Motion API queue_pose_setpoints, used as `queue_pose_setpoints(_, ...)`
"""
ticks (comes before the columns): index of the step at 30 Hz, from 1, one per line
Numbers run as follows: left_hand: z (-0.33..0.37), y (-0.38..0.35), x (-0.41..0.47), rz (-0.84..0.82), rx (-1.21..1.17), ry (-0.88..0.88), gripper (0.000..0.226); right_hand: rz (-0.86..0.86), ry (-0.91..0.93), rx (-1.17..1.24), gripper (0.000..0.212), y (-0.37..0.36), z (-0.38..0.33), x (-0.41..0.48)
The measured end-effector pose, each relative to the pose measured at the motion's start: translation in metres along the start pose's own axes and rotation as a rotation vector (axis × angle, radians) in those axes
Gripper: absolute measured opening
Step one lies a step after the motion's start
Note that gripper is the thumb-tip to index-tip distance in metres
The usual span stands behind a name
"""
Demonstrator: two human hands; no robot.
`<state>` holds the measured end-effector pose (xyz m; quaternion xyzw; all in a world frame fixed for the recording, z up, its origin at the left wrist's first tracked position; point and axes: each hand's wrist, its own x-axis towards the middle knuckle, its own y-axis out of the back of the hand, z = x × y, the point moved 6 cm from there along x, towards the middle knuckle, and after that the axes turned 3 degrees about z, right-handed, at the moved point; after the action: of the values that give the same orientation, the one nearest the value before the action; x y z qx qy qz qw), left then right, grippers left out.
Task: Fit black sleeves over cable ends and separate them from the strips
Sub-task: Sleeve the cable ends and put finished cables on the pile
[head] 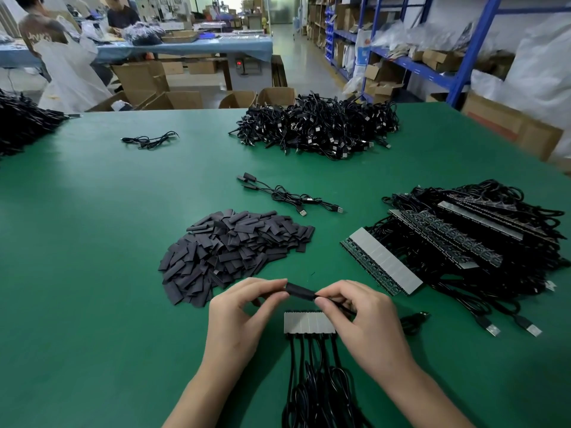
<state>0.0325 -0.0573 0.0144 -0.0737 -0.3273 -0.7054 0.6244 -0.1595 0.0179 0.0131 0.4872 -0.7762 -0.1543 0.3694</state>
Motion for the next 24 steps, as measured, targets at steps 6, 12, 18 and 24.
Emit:
queue_pose_setpoints(6, 0.001, -0.006, -0.003, -0.055, -0.029, 0.015, 0.025, 0.047, -0.013, 0.010, 0.011, 0.001, 0.001, -0.001)
queue_pose_setpoints(12, 0.002, -0.011, -0.005, -0.102, -0.165, 0.108, 0.029, 0.104, -0.006, -0.023, 0.013, 0.001, 0.000, -0.003)
queue_pose_setpoints(18, 0.000, -0.012, -0.006, -0.142, -0.203, 0.151, 0.030, 0.130, 0.001, -0.058, 0.011, 0.002, 0.000, -0.003)
queue_pose_setpoints(24, -0.011, -0.016, -0.006, -0.048, -0.506, 0.420, 0.017, 0.092, 0.086, -0.090, 0.006, 0.000, -0.008, -0.002)
